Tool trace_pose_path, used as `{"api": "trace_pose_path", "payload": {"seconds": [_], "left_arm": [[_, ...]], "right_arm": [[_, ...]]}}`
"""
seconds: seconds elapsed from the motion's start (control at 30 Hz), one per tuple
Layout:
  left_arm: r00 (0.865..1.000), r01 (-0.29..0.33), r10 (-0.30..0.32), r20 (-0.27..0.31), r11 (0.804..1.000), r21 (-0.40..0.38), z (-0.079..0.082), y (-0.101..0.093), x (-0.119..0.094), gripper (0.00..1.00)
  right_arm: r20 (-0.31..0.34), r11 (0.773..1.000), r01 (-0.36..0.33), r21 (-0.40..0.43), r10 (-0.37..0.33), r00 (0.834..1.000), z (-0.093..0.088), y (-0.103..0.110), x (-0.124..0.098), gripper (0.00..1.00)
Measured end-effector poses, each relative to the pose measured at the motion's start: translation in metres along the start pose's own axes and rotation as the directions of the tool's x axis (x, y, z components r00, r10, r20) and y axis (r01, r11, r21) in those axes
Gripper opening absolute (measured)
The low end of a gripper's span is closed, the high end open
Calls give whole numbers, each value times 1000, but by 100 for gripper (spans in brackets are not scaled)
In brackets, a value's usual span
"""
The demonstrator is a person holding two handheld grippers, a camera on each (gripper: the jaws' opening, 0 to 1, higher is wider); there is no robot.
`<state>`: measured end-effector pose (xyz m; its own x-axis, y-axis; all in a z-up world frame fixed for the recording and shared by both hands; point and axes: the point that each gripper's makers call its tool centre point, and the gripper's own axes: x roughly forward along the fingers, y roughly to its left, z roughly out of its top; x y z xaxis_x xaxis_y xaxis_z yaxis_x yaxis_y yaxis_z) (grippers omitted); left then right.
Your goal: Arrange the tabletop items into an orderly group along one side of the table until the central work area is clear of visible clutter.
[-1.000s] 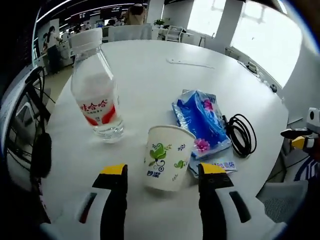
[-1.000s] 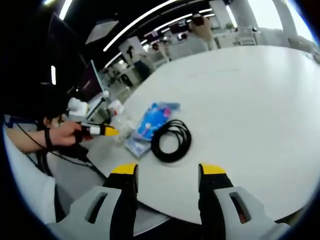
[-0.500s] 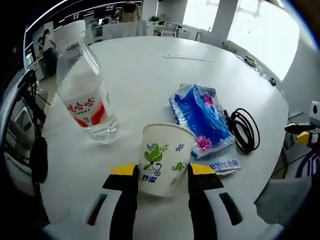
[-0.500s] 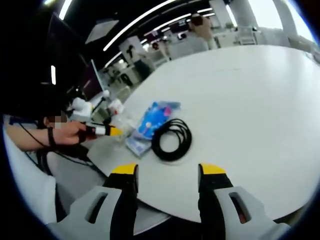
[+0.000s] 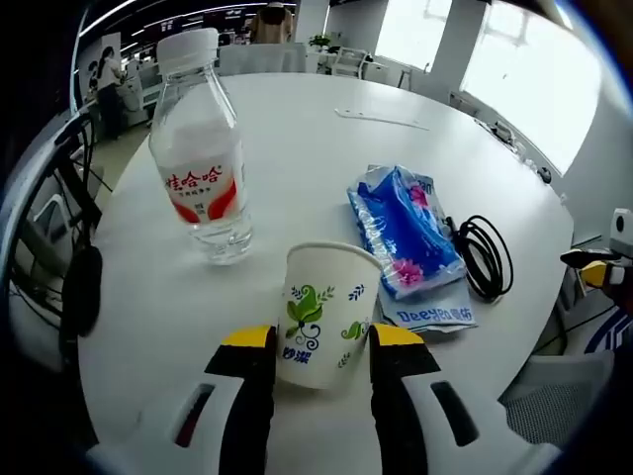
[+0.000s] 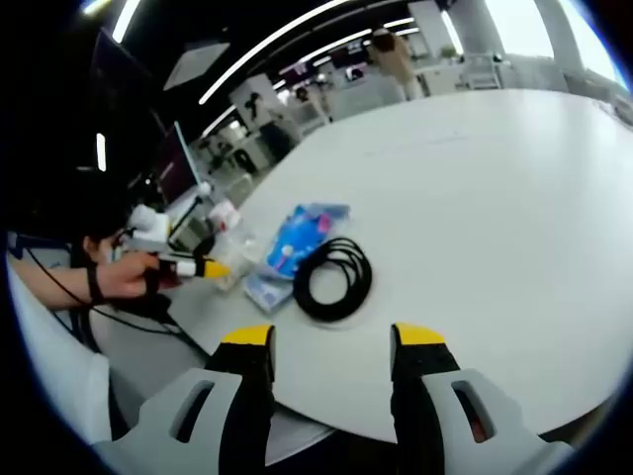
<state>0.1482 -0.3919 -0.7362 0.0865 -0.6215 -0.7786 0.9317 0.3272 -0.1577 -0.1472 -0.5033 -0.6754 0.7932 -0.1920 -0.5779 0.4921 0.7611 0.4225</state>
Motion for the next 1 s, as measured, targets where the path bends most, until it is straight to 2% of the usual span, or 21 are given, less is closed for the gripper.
{"api": "trace_pose_path", "payload": {"seconds": [0.23,0.63,0.73,0.93,1.0], "left_arm": [[1000,-26,26,-1,999,-25,-11,7,-9,36],[997,-78,77,-18,996,-38,-30,17,-28,36],[993,-114,113,-18,993,-25,-32,19,-35,36],[992,-114,113,-49,993,-17,-41,15,-30,37],[993,-116,114,-40,993,-28,-39,16,-30,37]], "right_arm": [[-20,1000,-11,-4,11,1000,-5,3,4,45],[-28,999,-41,-36,40,999,4,13,12,45],[-31,998,-48,-42,47,998,5,16,14,45],[-52,996,-70,-58,67,996,4,26,20,45],[-53,995,-75,-65,72,996,5,28,22,45]]}}
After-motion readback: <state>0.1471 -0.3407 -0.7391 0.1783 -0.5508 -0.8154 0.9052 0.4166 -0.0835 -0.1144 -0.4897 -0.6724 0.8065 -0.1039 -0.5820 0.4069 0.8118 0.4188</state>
